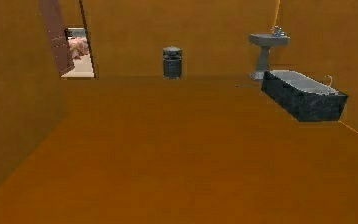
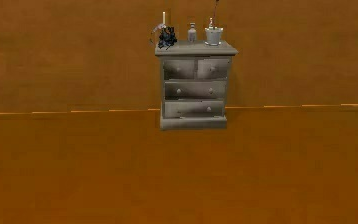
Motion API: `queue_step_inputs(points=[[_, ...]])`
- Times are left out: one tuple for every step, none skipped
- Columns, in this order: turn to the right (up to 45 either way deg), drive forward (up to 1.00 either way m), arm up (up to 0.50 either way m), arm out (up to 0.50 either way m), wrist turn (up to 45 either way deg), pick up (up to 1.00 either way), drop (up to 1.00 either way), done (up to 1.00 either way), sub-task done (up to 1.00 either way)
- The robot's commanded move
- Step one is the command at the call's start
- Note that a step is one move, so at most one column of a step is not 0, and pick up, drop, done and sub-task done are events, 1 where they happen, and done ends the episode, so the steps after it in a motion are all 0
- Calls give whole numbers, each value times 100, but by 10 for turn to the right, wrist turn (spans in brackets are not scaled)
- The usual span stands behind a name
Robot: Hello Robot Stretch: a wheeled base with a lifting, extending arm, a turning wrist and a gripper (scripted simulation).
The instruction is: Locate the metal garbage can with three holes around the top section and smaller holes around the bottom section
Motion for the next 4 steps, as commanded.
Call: queue_step_inputs(points=[[-90, 0, 0, 0, 0, 0, 0, 0, 0], [0, 100, 0, 0, 0, 0, 0, 0, 0], [0, 100, 0, 0, 0, 0, 0, 0, 0], [0, 100, 0, 0, 0, 0, 0, 0, 0]])
